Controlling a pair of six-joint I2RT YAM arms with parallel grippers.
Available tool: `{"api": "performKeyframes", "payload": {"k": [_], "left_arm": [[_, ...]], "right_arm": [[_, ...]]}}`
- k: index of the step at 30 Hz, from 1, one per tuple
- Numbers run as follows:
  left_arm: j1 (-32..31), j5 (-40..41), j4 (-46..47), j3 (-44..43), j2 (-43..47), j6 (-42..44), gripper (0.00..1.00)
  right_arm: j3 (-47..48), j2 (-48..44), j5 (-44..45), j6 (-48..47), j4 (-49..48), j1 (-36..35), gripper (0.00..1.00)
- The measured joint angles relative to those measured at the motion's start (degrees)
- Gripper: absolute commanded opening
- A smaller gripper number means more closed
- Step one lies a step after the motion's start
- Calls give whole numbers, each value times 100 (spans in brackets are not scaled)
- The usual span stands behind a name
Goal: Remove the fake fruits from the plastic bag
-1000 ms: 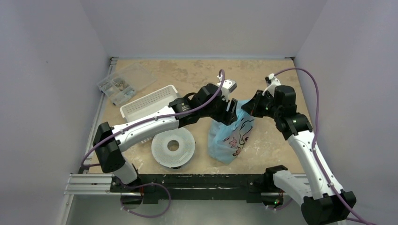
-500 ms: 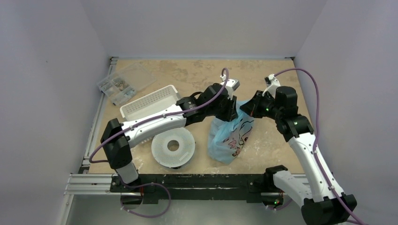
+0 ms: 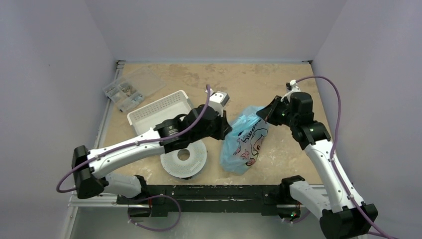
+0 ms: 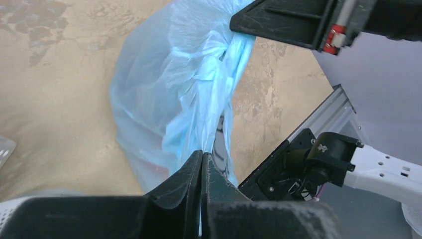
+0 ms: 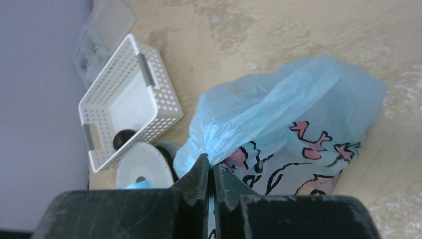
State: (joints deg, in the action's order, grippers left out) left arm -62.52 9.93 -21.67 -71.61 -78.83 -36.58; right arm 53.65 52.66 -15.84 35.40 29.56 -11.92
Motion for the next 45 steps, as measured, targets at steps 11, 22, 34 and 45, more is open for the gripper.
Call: {"api": "performKeyframes", "payload": {"k": [11, 22, 34, 45], "left_arm": [[-680, 496, 345, 1443, 1346, -352, 0], [-1331, 485, 894, 1567, 1137, -258, 0], [-1596, 511, 868, 1045, 866, 131, 0], [-1604, 319, 870, 1045, 852, 232, 0]], "right_arm": [[2, 439, 396, 470, 28, 448, 0], [264, 837, -970, 1467, -960, 450, 0], [927, 1123, -1386, 1259, -1047, 444, 47], [944, -131, -131, -649, 966, 284, 93]]}}
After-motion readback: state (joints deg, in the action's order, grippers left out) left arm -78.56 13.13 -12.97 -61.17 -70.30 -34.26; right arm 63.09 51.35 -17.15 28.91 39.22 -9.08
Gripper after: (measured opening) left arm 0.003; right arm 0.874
